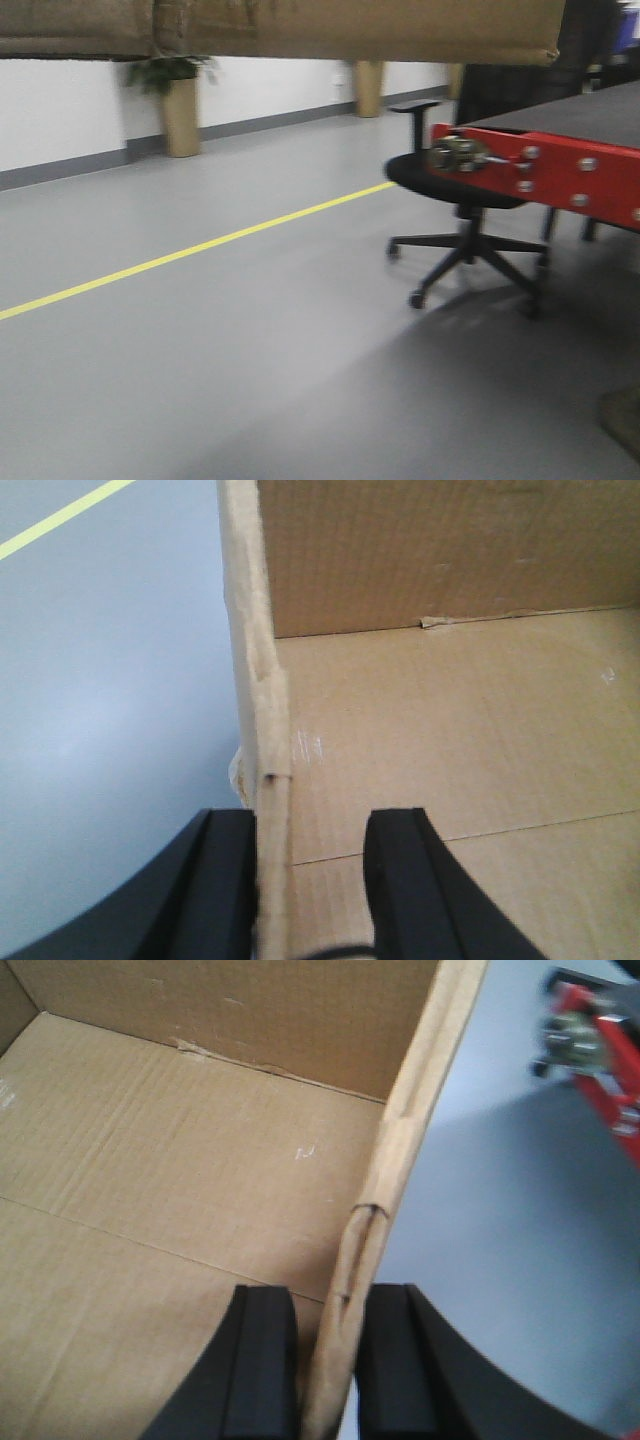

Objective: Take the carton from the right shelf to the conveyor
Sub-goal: 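Hold the carton while the base drives up to the conveyor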

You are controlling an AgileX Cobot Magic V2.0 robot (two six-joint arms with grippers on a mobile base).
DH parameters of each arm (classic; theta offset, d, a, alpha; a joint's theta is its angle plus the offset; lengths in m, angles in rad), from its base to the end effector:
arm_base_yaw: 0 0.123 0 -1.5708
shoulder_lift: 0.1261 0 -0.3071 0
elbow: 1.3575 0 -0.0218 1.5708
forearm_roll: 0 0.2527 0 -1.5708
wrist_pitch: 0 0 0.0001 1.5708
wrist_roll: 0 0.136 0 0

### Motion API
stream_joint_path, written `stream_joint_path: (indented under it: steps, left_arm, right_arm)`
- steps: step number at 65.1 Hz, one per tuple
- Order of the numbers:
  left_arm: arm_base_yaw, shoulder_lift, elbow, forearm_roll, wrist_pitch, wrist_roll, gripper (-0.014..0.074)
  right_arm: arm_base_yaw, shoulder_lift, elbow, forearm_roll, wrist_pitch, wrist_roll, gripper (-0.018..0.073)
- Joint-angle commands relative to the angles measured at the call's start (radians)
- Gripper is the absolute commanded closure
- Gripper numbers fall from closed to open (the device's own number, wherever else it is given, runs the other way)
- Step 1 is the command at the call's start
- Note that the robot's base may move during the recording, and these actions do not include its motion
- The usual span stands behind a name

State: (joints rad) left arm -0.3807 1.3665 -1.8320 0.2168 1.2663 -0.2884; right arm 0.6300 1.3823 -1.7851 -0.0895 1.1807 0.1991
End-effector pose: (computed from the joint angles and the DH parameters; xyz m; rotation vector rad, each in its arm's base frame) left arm 0.2711 -0.0784 0.4939 0.0708 2.2598 -0.0856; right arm 0.2475 0.1665 0.4814 -0.4816 2.2270 0.3290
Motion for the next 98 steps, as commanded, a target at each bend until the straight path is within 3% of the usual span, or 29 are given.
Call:
stream_joint_path:
  steps: [1, 29, 98]
  left_arm:
    - [-0.015, -0.017, -0.007, -0.048, -0.045, 0.024, 0.0605]
    - [-0.015, -0.017, -0.007, -0.048, -0.045, 0.024, 0.0605]
    - [-0.015, -0.017, -0.007, -0.048, -0.045, 0.024, 0.0605]
  right_arm:
    - [0.001, -0.007, -0.005, 0.016, -0.066, -0.025, 0.0632]
    - [0.001, -0.007, -0.005, 0.017, -0.138, -0.025, 0.0632]
    - [0.001, -0.007, -0.005, 0.019, -0.142, -0.025, 0.0632]
